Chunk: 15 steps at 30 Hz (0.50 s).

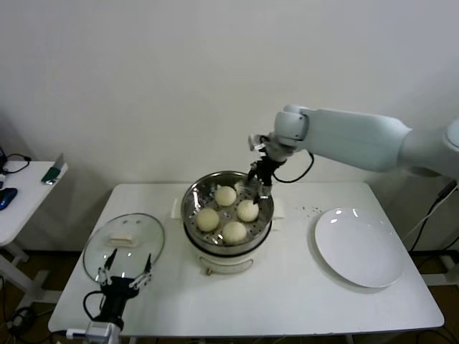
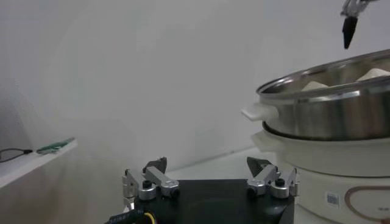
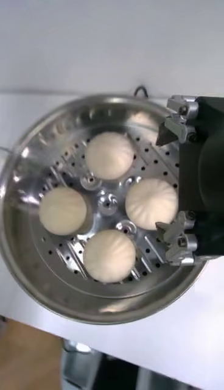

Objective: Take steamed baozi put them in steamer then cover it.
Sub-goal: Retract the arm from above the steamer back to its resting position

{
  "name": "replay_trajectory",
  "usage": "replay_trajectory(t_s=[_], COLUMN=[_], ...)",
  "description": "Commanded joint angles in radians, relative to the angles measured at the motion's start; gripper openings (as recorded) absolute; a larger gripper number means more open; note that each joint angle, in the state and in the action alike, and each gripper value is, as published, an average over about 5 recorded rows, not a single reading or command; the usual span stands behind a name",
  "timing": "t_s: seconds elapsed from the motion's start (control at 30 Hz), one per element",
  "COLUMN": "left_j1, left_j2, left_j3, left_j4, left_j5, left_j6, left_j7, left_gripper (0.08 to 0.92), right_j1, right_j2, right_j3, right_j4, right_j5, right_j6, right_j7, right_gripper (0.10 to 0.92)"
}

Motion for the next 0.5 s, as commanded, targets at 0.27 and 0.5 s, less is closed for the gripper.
replay_trajectory(t_s=[0.27,0.5], left_j1=[-0.004,0.002], left_j2=[-0.006,-0.016], left_j3=[-0.001,0.009], left_j4=[-0.009,-0.027], left_j5=[0.098,0.162], left_j6=[0.005,0.019], left_j7=[-0.018,-0.026], left_gripper=[0.823,0.823], right_j1=[-0.528,-1.044], right_j2=[-0.522,-0.552], right_j3=[0.621,1.166], right_j4=[0.227,0.301], right_j5=[-0.069,-0.168], right_j6=[0.343,0.435], right_j7=[0.524,0.651], right_gripper=[0.823,0.823])
